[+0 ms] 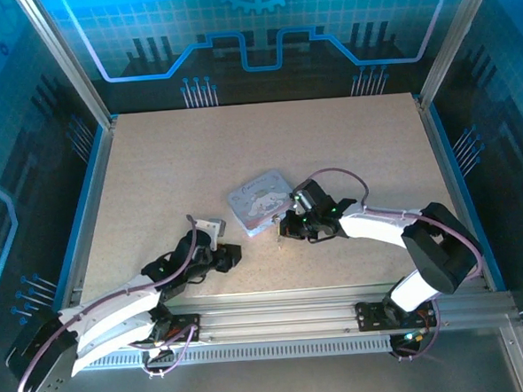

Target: Unlock a padlock with a key

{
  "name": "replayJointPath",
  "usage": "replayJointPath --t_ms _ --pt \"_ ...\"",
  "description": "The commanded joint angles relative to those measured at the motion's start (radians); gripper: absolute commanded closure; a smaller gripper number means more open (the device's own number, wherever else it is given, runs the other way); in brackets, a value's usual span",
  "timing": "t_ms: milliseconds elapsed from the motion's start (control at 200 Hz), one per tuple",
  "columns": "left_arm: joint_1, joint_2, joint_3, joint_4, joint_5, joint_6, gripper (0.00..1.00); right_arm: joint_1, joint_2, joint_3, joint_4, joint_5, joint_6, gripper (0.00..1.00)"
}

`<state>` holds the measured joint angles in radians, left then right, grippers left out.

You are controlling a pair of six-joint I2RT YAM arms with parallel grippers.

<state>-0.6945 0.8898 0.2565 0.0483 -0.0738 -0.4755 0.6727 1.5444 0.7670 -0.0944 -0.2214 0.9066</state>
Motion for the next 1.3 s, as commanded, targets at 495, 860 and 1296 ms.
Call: replayJointPath --t_ms 495,860,1296 --pt "0.053 -0.004 0.101 -0.105 0.01 -0.045 0.51 -0.044 0.035 0.005 0.144 -0.044 0.102 1.0" --pt "0.055 -0.018 0.095 -0.11 0.013 -0.041 0.51 -0.045 0.064 -0.022 0.235 -0.047 0.197 1.0" --pt "0.057 -0.027 0.095 -0.111 0.016 -0.028 0.51 -0.049 0.056 -0.057 0.28 -0.025 0.252 1.0"
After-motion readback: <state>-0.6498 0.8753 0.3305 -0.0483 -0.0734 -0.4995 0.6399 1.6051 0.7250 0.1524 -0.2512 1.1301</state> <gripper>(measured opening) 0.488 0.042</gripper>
